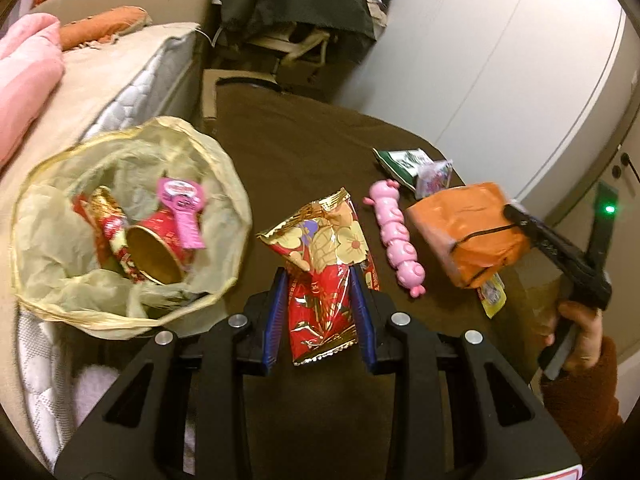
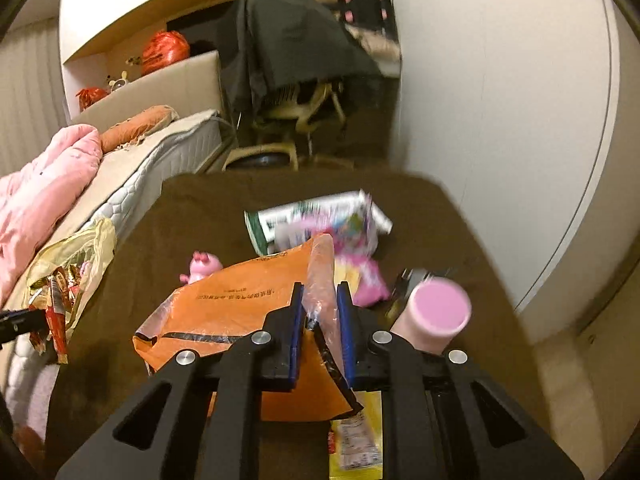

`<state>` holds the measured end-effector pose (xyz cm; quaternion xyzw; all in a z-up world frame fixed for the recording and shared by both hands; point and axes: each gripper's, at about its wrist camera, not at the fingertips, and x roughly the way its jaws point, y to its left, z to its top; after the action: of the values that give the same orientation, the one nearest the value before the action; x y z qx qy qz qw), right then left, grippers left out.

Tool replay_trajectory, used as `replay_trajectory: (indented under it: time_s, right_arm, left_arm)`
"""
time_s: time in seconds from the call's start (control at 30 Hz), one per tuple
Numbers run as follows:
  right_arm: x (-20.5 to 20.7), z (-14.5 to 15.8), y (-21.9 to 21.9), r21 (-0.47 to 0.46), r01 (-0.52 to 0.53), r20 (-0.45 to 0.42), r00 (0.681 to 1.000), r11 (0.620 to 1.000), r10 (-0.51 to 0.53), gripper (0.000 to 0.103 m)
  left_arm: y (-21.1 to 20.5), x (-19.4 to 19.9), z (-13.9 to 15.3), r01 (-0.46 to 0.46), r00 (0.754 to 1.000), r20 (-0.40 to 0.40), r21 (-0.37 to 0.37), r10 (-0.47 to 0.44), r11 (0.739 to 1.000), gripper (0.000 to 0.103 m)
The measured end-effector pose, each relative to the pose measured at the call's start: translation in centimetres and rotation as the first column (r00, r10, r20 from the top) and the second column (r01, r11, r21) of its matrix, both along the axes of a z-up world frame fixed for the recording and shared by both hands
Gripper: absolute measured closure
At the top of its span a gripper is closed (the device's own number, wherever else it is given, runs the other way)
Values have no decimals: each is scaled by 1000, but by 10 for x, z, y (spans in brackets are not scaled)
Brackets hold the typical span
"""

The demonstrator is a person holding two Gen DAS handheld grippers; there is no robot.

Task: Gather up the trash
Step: 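Grasp the red-gold wrapper with the left gripper while the right grasps the orange bag, then carry the red-gold wrapper and orange bag over the yellow bag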

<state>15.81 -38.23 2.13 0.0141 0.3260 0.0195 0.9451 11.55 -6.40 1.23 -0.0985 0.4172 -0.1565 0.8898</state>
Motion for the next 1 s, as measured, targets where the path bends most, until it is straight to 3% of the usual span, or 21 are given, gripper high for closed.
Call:
replay_trajectory:
  time_s: [0.13, 0.27, 0.73, 1.0]
  right_arm:
    - [-9, 31, 11, -44, -5, 58, 998, 999, 7, 88]
    - [-14, 50, 13, -7, -4, 72, 997, 1000, 4, 88]
    - [-31, 63, 30, 11, 13, 81, 997, 1000, -14, 88]
    - [-38, 78, 50, 44, 17, 127, 992, 999, -22, 88]
  left_arm:
    - [18, -10, 9, -31, 999, 27, -41, 32, 999, 74]
    - [25, -16, 11, -31, 999, 31, -69, 33, 997, 74]
    - [33, -13, 31, 25, 998, 64, -110, -18, 994, 74]
    - [67, 6, 38, -10, 998, 57, -112, 16, 994, 74]
